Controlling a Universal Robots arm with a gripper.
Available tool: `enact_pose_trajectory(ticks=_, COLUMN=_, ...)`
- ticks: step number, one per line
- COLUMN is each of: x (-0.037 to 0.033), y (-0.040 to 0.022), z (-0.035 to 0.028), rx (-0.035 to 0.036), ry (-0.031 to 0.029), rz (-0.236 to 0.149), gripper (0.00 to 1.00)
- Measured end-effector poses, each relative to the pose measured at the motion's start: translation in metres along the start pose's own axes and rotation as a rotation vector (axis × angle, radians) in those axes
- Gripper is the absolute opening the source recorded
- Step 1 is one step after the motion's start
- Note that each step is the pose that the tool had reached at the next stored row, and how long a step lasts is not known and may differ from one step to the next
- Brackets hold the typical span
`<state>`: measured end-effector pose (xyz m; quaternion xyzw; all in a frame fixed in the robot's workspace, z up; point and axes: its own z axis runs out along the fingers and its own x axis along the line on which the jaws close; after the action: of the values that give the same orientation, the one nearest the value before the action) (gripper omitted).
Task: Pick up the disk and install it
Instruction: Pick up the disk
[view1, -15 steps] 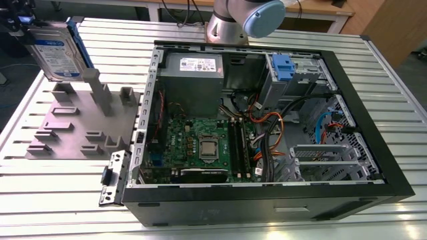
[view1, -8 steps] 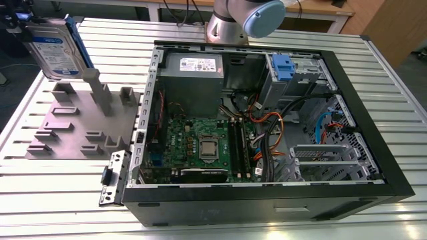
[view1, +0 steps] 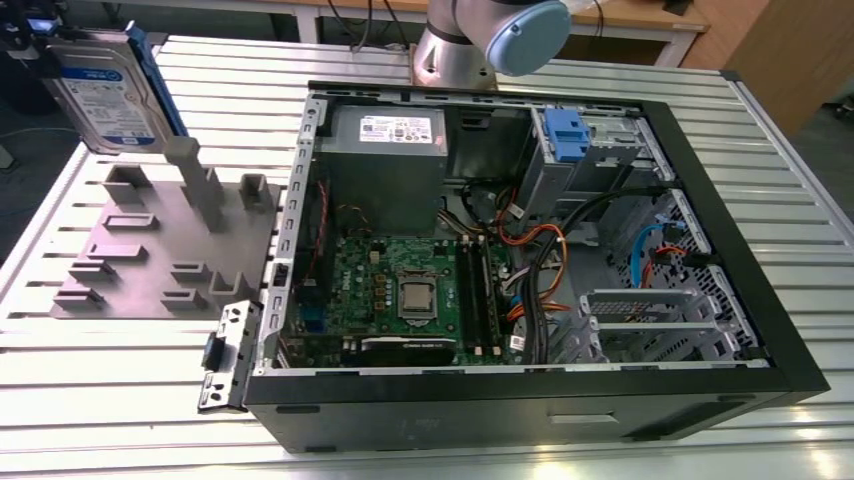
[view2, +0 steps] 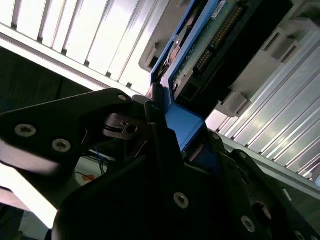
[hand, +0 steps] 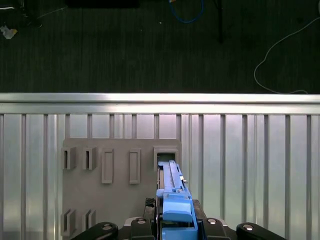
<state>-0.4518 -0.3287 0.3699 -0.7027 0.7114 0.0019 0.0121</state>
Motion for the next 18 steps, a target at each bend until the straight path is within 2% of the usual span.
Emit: enact_pose_trajectory(ticks=18, x=-0.0001, y=-0.0001, z=-0.0044, rx=-0.0002, ry=0.0008, rz=0.0, gripper=0.36)
